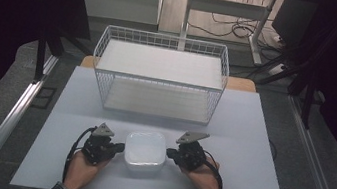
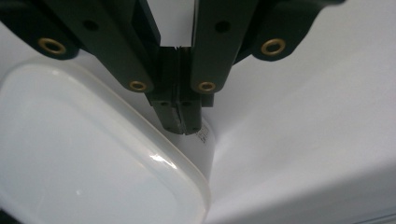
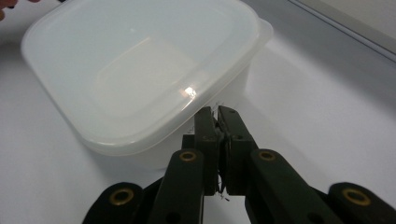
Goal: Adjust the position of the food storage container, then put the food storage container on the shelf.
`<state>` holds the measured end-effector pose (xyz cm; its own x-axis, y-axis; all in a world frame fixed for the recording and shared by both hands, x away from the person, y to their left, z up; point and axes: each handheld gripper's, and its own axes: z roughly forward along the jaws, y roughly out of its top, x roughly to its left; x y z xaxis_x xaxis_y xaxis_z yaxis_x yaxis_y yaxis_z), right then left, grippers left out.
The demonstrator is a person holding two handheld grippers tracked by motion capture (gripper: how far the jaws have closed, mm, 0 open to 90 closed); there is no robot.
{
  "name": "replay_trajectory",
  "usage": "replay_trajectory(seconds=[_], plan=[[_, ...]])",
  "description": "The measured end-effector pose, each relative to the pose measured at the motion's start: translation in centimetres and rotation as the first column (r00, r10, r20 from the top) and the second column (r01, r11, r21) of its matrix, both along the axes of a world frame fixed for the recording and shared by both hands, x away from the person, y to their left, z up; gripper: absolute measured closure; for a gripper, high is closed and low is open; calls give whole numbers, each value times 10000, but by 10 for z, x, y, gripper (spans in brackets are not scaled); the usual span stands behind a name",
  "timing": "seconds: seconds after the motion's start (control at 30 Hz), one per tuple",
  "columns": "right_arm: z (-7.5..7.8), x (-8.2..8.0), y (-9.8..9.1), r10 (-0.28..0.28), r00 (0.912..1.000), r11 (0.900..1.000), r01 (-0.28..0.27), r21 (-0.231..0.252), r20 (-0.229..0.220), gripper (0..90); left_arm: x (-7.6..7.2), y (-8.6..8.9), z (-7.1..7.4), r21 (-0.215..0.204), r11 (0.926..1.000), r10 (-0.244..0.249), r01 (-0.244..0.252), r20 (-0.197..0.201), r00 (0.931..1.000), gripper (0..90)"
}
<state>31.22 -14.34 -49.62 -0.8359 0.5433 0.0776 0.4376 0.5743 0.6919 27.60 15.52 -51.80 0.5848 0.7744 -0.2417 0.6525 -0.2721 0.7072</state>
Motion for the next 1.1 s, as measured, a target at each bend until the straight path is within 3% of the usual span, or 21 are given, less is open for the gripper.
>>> replay_trajectory(seconds=[0.2, 0.3, 0.33, 0.4, 0.47, 0.5, 0.53, 0.63, 0.7, 0.77, 0.83, 1.1], plan=[[2, -13, -23, -695, 9976, 9976, 696, -28, 61, 860, 9, -21, -3, 44, 9988, -479, 478, 57, 9988, 899], [3, -15, -29, -905, 9957, 9959, 905, 8, 204, 840, 7, -19, -2, 220, 9987, -454, 452, 106, 9989, 876], [4, -16, -31, -1024, 9939, 9947, 1029, -85, 413, 829, 3, -14, 2, 487, 9982, -382, 363, 385, 9985, 853], [6, -17, -35, -1113, 9923, 9937, 1118, -63, 535, 813, -1, -9, 4, 519, 9978, -428, 404, 475, 9980, 819], [9, -18, -44, -1281, 9899, 9917, 1271, 200, 604, 773, -8, -2, 7, 397, 9978, -555, 530, 659, 9963, 720], [10, -19, -48, -1330, 9889, 9910, 1316, 256, 668, 746, -11, 1, 8, 436, 9971, -658, 626, 764, 9949, 665], [12, -23, -54, -1369, 9872, 9904, 1348, 309, 820, 662, -18, 4, 9, 613, 9959, -728, 665, 1063, 9917, 535], [12, -29, -59, -1386, 9855, 9897, 1343, 497, 977, 443, -25, 9, 8, 855, 9921, -1019, 915, 1259, 9868, 341], [8, -32, -61, -1275, 9860, 9912, 1229, 482, 1071, 269, -30, 11, 5, 876, 9911, -1108, 1006, 1202, 9865, 250], [3, -34, -61, -1227, 9855, 9923, 1201, 287, 1171, 159, -33, 13, 1, 872, 9906, -1143, 1055, 1025, 9881, 164], [0, -33, -61, -1375, 9835, 9905, 1372, 109, 1177, 102, -34, 14, -2, 1034, 9901, -1056, 953, 993, 9894, 88], [2, -32, -62, -1430, 9813, 9894, 1382, 450, 1292, 41, -31, 16, -6, 701, 9942, -900, 819, 1219, 9884, 38]])
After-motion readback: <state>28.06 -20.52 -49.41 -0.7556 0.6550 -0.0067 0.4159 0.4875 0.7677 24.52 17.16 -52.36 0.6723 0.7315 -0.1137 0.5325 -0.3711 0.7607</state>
